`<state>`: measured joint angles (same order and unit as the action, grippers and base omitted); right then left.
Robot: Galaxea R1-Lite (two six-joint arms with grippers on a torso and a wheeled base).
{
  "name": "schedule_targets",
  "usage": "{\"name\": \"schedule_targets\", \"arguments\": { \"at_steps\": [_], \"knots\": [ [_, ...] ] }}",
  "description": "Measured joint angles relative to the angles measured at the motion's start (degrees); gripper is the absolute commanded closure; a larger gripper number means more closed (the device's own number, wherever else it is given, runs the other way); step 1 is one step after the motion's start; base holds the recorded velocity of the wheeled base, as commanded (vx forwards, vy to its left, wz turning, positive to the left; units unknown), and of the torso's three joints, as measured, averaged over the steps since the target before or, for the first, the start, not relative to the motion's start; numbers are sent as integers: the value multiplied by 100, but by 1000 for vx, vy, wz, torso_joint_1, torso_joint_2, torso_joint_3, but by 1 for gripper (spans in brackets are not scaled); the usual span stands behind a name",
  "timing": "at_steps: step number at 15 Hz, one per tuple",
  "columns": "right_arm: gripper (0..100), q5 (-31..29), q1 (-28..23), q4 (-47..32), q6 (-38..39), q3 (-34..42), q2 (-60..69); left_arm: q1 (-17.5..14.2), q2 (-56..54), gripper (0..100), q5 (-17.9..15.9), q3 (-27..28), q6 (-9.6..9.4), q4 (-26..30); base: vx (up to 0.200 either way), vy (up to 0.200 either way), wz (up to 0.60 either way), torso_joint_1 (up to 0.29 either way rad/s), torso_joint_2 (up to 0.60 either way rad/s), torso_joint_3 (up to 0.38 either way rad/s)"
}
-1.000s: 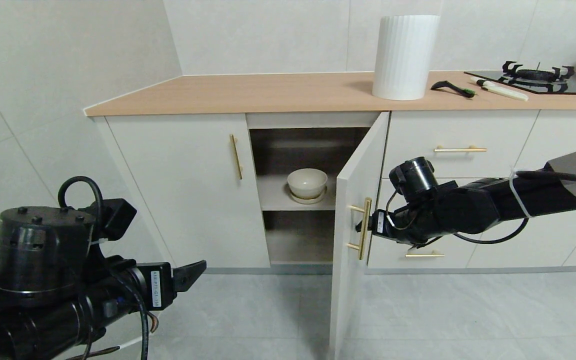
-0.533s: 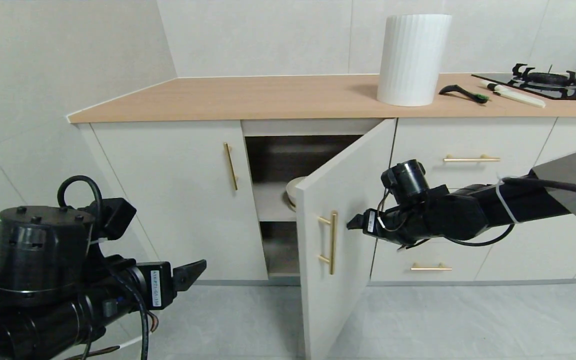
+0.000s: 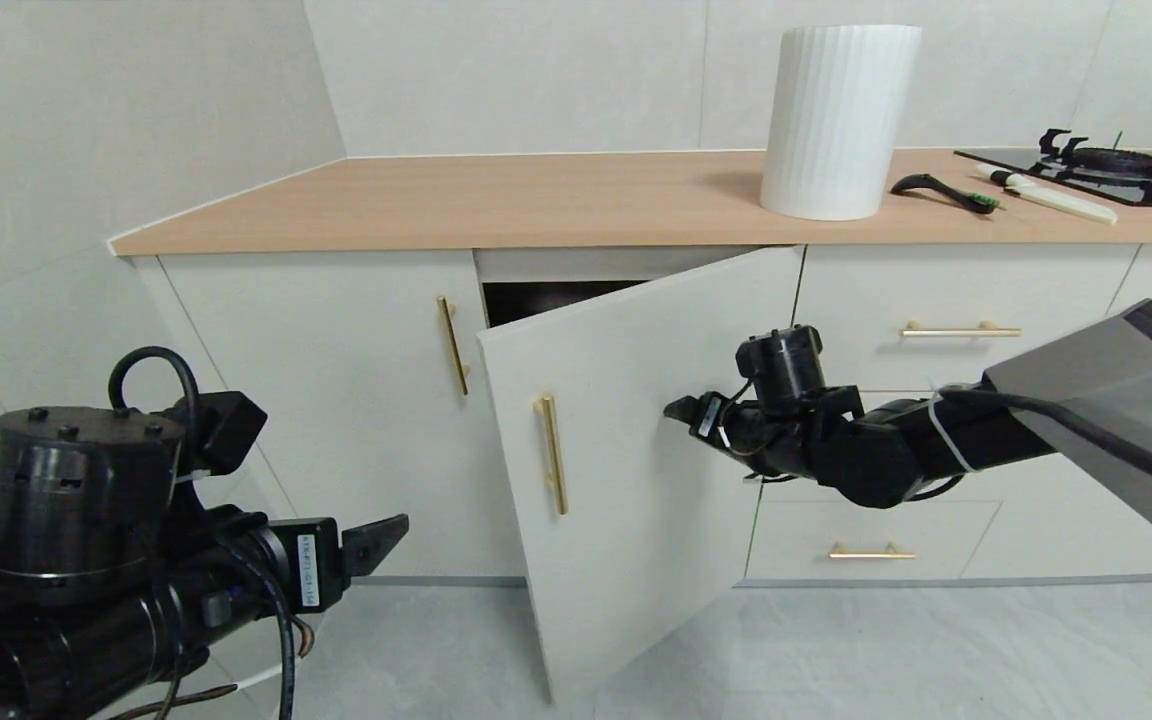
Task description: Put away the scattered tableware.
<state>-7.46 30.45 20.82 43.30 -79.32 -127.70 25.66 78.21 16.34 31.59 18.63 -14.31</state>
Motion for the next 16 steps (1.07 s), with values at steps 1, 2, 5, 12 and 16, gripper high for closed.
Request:
{"name": "schedule_targets", "arguments": {
  "at_steps": [1, 2, 5, 12, 16],
  "knots": [
    [0, -143, 0, 71, 73, -102, -111, 0, 0, 0, -2, 0, 6, 0, 0, 0, 0, 0, 0, 0],
    [0, -351, 5, 118, 145, -256, -243, 0, 0, 0, -2, 2, 9, 0, 0, 0, 0, 0, 0, 0],
    [0, -1172, -5, 127, 191, -883, -745, 0, 0, 0, 0, 5, 9, 0, 0, 0, 0, 0, 0, 0],
    [0, -1481, -284, 123, 284, -1662, -1395, 0, 21, 0, -2, 7, 17, 0, 0, 0, 0, 0, 0, 0],
    [0, -1608, -455, 112, 295, -1886, -1541, 0, 26, 0, 2, 7, 17, 2, 0, 0, 0, 0, 0, 0]
  ]
}}
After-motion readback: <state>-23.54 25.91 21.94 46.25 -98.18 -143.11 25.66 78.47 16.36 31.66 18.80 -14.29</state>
